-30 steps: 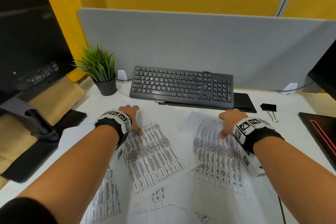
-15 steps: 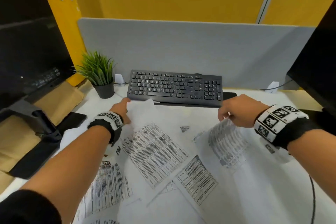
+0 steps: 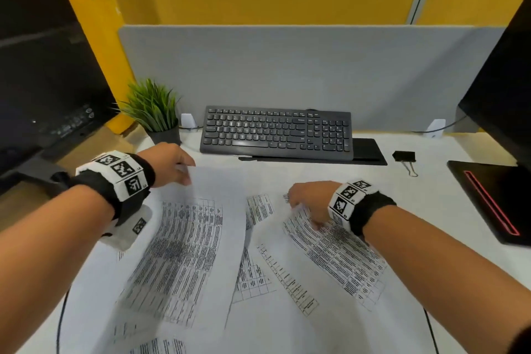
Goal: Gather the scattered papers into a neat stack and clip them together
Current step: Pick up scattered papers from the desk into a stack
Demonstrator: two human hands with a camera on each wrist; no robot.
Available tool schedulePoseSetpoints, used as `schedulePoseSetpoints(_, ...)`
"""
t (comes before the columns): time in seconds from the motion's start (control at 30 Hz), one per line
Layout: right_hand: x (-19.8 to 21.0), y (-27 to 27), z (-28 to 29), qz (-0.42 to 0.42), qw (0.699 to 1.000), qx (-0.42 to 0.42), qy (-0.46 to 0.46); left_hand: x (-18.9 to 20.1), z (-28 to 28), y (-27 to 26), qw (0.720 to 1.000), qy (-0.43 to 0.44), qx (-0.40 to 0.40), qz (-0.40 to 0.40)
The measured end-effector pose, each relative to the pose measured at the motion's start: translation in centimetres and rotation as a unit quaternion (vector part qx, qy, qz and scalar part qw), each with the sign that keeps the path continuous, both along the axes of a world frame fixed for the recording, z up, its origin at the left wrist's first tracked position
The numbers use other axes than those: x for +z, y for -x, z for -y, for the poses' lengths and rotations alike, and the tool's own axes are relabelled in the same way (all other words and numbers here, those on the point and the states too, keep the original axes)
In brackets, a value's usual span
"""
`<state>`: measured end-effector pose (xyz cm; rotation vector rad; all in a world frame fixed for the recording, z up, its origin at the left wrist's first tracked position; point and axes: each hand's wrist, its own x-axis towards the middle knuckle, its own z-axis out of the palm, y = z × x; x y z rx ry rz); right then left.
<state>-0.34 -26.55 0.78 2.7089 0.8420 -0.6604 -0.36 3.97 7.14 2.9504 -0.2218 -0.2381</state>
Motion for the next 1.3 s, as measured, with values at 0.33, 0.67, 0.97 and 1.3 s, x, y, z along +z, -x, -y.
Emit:
schedulePoseSetpoints(0.33, 6.3, -1.0, 4.9, 0.087, 0.961, -0.187, -0.183, 3.4, 2.1, 0.7, 0.994, 0.076, -0.079, -0.007)
schedulePoseSetpoints(0.67, 11.8, 1.6, 7.3, 0.101, 0.883, -0.262, -0.377, 5.2, 7.1, 0.1, 0.959, 0.273, -0.020, 0.076)
schedulePoseSetpoints(0.97, 18.4, 2.0, 8.8, 0.416, 0.860, -0.283, -0.082, 9.3, 6.5, 0.8, 0.974, 0.128, -0.081, 0.170)
schedulePoseSetpoints(1.3, 21.2, 4.3, -2.9, 0.242, 0.952, -0.013, -0.185, 11.3, 10.7, 2.5, 0.922, 0.022, -0.259, 0.285)
